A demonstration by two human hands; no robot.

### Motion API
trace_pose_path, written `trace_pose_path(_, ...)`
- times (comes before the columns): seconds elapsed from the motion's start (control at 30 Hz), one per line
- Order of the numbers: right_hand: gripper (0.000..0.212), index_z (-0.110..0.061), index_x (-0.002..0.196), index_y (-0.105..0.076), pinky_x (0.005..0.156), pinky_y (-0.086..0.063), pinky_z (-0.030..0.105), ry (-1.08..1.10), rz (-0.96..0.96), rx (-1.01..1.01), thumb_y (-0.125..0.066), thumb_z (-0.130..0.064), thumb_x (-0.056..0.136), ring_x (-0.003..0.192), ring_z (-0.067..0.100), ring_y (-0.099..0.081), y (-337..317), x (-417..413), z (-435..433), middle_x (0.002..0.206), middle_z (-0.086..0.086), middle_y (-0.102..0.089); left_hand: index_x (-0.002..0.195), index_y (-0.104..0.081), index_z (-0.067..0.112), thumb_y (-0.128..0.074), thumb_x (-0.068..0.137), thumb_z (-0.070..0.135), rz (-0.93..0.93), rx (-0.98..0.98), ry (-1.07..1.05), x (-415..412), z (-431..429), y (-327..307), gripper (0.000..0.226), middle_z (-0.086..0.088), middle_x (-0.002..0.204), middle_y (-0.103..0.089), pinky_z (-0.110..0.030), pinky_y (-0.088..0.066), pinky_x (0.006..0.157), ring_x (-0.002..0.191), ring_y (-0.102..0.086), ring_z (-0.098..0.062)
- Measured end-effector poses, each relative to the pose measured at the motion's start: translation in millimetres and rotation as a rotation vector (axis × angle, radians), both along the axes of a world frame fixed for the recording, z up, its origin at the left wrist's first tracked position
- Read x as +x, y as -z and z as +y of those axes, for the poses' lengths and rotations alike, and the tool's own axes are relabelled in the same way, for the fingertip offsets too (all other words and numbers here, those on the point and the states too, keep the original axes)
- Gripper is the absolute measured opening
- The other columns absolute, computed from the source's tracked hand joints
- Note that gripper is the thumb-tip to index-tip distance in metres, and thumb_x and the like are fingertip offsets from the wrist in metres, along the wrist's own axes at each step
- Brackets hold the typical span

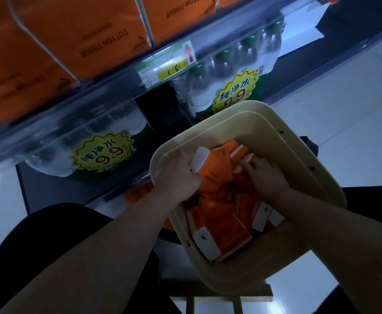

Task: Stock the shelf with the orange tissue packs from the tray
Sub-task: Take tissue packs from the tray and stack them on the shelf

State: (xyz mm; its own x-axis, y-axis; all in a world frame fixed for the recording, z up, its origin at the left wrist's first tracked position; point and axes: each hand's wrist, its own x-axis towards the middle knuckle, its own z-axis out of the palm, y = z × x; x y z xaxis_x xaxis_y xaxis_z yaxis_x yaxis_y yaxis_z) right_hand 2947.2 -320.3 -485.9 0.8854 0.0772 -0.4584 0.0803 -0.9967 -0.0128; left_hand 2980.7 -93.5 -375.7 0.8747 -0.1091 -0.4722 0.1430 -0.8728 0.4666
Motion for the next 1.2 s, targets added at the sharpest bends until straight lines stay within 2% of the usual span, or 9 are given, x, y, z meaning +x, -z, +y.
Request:
trace_pose_path(0.2,0.067,-0.022,0.153,-0.004,0.101,-0.030,0.037,-0.168,-0.030,-0.109,-0.038,-0.041,0.098,0.132,0.026,-0.034,0,18,14,0.145,0.004,-0.040,0.098,-0.055,0.011,-0.063,0.082,0.018,-0.011,-0.043,-0.008,1,4,-1,0.020,-0.006,0.091,-0.060,-0.032,-0.047,0.069,0.083,-0.057,-0.018)
trace_pose_path(0.3,0.057,-0.025,0.147,-0.026,0.099,-0.031,0.038,-0.206,-0.069,-0.193,-0.040,-0.043,0.096,0.127,0.026,-0.037,-4,17,13,0.138,0.004,-0.042,0.104,-0.051,0.015,-0.063,0.082,0.021,0.017,-0.041,-0.033,2,8,2,0.026,-0.003,0.096,-0.057,-0.033,-0.048,0.071,0.088,-0.056,-0.018)
trace_pose_path(0.37,0.038,-0.026,0.132,-0.048,0.095,-0.034,0.038,-0.241,-0.086,-0.201,-0.041,-0.037,0.096,0.122,0.026,-0.040,-11,16,13,0.132,0.004,-0.046,0.117,-0.048,0.016,-0.064,0.082,0.019,0.020,-0.062,-0.044,2,11,3,0.038,-0.001,0.103,-0.056,-0.032,-0.047,0.073,0.097,-0.057,-0.020)
trace_pose_path(0.47,0.026,-0.021,0.100,-0.066,0.078,-0.045,0.038,-0.233,-0.172,-0.156,-0.073,-0.033,0.078,0.098,0.028,-0.056,-29,18,13,0.107,0.008,-0.059,0.146,-0.027,0.028,-0.063,0.081,0.012,0.025,-0.135,-0.047,1,15,-1,0.075,-0.004,0.130,-0.049,-0.032,-0.047,0.084,0.115,-0.051,-0.023)
trace_pose_path(0.57,0.032,-0.022,0.121,-0.049,0.089,-0.040,0.038,-0.188,-0.154,-0.149,-0.053,-0.031,0.091,0.114,0.026,-0.049,-45,12,10,0.124,0.004,-0.053,0.150,-0.013,0.041,-0.061,0.083,0.017,0.040,-0.168,-0.045,-1,23,-8,0.086,-0.002,0.145,-0.039,-0.028,-0.043,0.080,0.120,-0.049,-0.024)
trace_pose_path(0.7,0.049,-0.025,0.138,-0.032,0.086,-0.043,0.038,0.042,-0.131,0.054,-0.047,-0.029,0.092,0.110,0.033,-0.053,-72,3,6,0.121,0.011,-0.056,0.145,-0.019,0.047,-0.058,0.084,0.019,0.006,-0.236,-0.072,-5,35,-20,0.077,0.002,0.122,-0.051,-0.029,-0.040,0.065,0.097,-0.057,-0.024)
trace_pose_path(0.83,0.045,-0.025,0.134,-0.039,0.085,-0.042,0.035,0.166,-0.085,0.351,-0.054,-0.027,0.092,0.107,0.035,-0.056,-103,-10,12,0.120,0.015,-0.055,0.118,-0.038,0.040,-0.059,0.076,0.009,-0.049,-0.310,-0.099,-18,50,-34,0.056,0.007,0.099,-0.056,-0.035,-0.050,0.071,0.092,-0.058,-0.018)
trace_pose_path(1.07,0.036,-0.018,0.116,-0.048,0.082,-0.044,0.034,0.242,-0.153,0.582,-0.063,-0.012,0.084,0.101,0.030,-0.056,-147,-33,18,0.114,0.013,-0.054,0.113,-0.039,0.023,-0.070,0.083,0.021,-0.167,-0.430,-0.230,-47,80,-48,0.043,0.005,0.099,-0.052,-0.046,-0.054,0.081,0.099,-0.058,-0.023)
trace_pose_path(1.2,0.031,-0.023,0.110,-0.049,0.084,-0.050,0.041,0.227,-0.234,0.648,-0.062,-0.014,0.084,0.095,0.029,-0.060,-176,-42,26,0.113,0.010,-0.054,0.114,-0.043,0.016,-0.071,0.084,0.015,-0.284,-0.553,-0.331,-58,96,-69,0.041,-0.001,0.104,-0.056,-0.027,-0.048,0.071,0.097,-0.059,-0.021)
